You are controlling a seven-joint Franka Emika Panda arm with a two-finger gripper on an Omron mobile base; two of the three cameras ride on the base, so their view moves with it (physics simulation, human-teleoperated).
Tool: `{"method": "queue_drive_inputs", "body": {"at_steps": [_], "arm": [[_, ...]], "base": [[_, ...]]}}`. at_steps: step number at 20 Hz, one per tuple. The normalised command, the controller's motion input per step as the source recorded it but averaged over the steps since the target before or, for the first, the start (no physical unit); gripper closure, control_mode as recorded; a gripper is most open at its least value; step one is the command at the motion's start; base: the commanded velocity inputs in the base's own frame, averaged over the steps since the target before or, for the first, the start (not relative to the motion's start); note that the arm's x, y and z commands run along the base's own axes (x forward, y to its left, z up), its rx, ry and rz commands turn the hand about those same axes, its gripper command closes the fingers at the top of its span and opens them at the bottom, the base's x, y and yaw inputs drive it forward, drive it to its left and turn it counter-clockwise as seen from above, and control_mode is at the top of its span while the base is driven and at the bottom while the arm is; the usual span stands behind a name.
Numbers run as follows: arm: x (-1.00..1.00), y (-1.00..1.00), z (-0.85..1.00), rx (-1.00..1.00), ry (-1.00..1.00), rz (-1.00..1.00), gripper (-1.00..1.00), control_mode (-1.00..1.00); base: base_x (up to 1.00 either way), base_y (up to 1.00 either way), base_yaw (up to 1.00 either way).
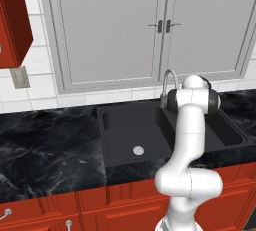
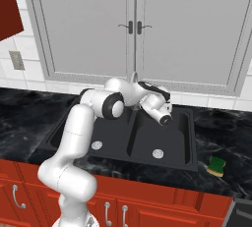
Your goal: Soak the sponge with water for a few seconds and then drop it inside the sink.
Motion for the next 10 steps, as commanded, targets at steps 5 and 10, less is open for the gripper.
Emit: {"method": "queue_drive_inputs", "body": {"at_steps": [5,10], "arm": [[0.14,0.03,0.0,0.0,0.0,-0.01,-1.0,-1.0],[0.4,0.0,0.0,0.0,0.0,-0.11,-1.0,-1.0]], "base": [[0.0,0.0,0.0],[0.0,0.0,0.0]]}}
